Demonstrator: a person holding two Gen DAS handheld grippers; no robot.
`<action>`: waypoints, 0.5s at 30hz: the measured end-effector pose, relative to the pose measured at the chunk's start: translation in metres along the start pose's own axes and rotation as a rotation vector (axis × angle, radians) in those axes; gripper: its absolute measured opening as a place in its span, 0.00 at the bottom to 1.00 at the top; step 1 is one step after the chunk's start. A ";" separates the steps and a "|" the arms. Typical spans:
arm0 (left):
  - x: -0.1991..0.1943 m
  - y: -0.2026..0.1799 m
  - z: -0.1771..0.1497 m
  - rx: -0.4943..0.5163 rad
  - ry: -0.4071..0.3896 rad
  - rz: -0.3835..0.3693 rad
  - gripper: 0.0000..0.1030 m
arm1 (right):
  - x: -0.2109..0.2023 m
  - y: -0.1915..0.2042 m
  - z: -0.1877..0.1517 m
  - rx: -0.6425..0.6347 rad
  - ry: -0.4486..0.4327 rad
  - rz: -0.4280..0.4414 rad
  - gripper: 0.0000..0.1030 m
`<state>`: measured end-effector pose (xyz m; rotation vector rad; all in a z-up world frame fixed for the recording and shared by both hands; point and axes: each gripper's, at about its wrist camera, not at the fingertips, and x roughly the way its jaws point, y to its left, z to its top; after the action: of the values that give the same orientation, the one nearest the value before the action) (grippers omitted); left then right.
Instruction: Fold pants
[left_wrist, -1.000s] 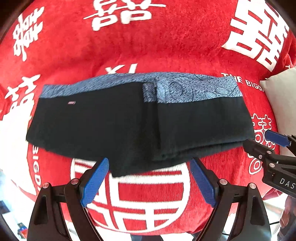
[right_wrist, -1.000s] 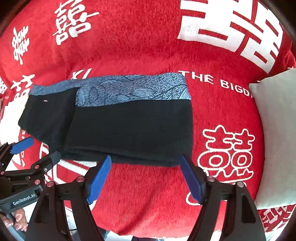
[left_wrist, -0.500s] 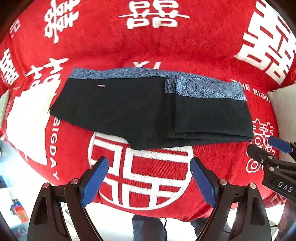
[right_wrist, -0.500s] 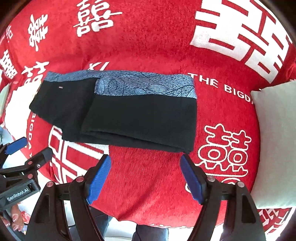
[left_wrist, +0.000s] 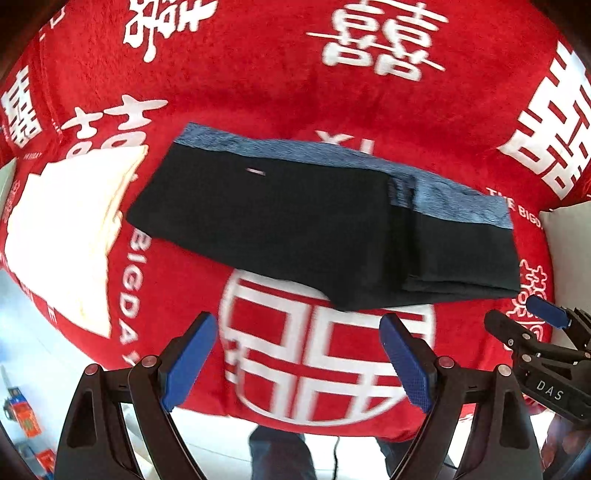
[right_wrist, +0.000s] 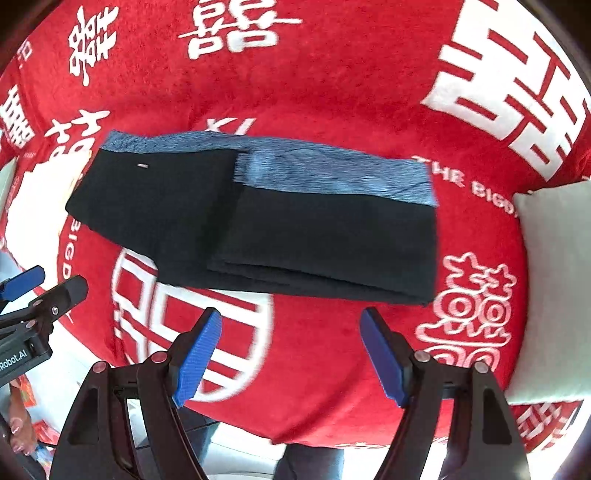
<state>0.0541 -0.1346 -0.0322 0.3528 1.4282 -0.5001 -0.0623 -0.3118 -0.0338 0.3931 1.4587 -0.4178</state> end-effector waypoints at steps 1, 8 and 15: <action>0.003 0.010 0.003 0.007 0.003 0.000 0.88 | 0.004 0.015 0.001 0.008 0.002 -0.006 0.78; 0.025 0.082 0.020 0.008 0.028 0.001 0.88 | 0.032 0.077 0.002 0.059 0.062 0.015 0.78; 0.048 0.111 0.028 0.002 0.043 -0.020 0.88 | 0.045 0.099 -0.001 0.067 0.101 -0.018 0.78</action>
<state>0.1397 -0.0610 -0.0831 0.3531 1.4746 -0.5127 -0.0107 -0.2271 -0.0782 0.4603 1.5503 -0.4679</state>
